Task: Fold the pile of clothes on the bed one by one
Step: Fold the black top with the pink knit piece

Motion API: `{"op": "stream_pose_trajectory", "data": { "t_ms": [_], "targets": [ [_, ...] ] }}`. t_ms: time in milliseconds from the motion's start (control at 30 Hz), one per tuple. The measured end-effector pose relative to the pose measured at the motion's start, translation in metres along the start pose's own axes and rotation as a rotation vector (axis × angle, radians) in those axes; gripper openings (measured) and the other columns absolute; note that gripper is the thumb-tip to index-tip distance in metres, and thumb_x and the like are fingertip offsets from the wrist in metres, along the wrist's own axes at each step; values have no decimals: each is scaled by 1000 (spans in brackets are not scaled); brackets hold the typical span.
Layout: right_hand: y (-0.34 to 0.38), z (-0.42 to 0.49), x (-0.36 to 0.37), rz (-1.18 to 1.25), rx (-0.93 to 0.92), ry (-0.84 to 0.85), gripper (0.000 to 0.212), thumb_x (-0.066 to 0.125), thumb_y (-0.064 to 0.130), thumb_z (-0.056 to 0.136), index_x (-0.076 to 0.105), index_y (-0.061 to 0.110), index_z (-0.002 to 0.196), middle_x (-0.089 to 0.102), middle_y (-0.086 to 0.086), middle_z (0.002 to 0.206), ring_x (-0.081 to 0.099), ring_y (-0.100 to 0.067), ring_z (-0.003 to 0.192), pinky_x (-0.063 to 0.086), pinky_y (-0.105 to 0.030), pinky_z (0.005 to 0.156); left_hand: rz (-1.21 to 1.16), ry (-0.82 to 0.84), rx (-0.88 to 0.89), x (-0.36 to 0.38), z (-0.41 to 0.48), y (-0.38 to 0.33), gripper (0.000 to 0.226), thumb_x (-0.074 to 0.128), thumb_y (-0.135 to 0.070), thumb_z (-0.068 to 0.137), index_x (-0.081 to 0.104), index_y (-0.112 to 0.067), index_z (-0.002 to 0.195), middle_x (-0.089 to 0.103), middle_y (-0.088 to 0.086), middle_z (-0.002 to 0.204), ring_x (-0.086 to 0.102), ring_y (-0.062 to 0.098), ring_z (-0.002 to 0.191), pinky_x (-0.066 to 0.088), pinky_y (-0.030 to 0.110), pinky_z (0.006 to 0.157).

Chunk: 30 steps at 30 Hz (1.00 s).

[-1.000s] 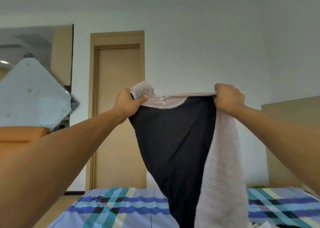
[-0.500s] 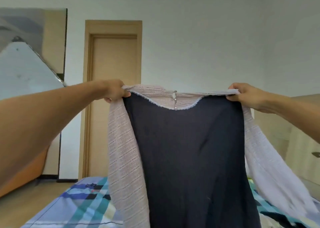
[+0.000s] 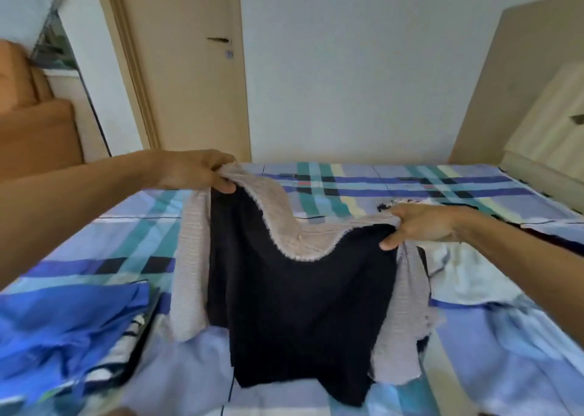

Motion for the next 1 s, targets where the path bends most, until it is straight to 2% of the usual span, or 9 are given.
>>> {"op": "stream_pose_trajectory", "data": {
  "t_ms": [67,133,200,367,433,500,567,833,1000],
  "targets": [
    [-19,3,39,231,-9,0,65,81,20,82,45,22,137,48,17,128,45,-11,126,31,-12,96,232,111,-110,41,-8,33,37,79,-32,83,58,-20,111,63,-5,106,60,19,102,46,30,86],
    [-38,17,66,408,-4,23,97,97,32,55,45,16,135,51,9,130,42,-17,132,31,-25,108,491,243,-252,72,-19,57,52,79,-47,79,55,-17,116,60,-1,113,59,20,101,44,28,81],
    [-43,29,73,513,-20,56,89,99,30,51,53,15,127,54,-6,140,51,-22,128,37,-35,112,635,355,-353,89,-22,71,60,72,-58,80,57,-13,116,62,1,112,57,20,94,41,26,75],
    [-4,35,68,48,61,364,99,94,50,56,52,15,139,64,-2,133,62,-21,122,46,-40,108,578,224,-347,65,10,62,35,55,-46,98,55,-12,91,59,3,94,56,23,87,42,30,74],
    [20,46,34,-286,123,175,94,85,53,70,44,12,144,52,0,145,53,-22,129,43,-35,106,592,96,-347,29,23,49,38,46,-45,102,47,-14,80,53,2,86,51,19,78,38,29,67],
    [59,50,-23,-464,89,-99,60,73,43,87,50,9,131,55,-7,133,55,-25,117,43,-29,85,576,-62,-346,-20,34,30,43,44,-42,104,43,-13,71,52,3,80,48,19,71,35,29,61],
    [106,39,-98,-425,10,-399,39,71,36,90,52,11,113,58,-8,118,57,-27,103,40,-29,71,511,-280,-343,-87,39,0,44,45,-39,104,44,-9,72,55,8,83,51,24,75,36,31,67],
    [301,-180,-343,-348,-278,-1586,33,71,38,87,61,11,102,65,-18,109,64,-41,99,43,-36,72,565,-1263,-124,-355,-56,-215,29,47,-36,102,55,-10,91,59,14,93,58,33,84,41,33,66],
    [340,-253,-382,-382,-246,-1660,47,71,45,88,59,8,114,62,-20,118,61,-42,108,46,-40,80,589,-1504,-113,-417,-108,-282,12,54,-21,93,56,-9,91,56,15,90,64,41,97,46,41,77]
  ]
}}
Point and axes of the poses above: each hand's wrist, its own z-axis towards the middle knuckle, its own x-axis out of the palm, y = z × x, the point moved 6 cm from there along z, towards the middle knuckle
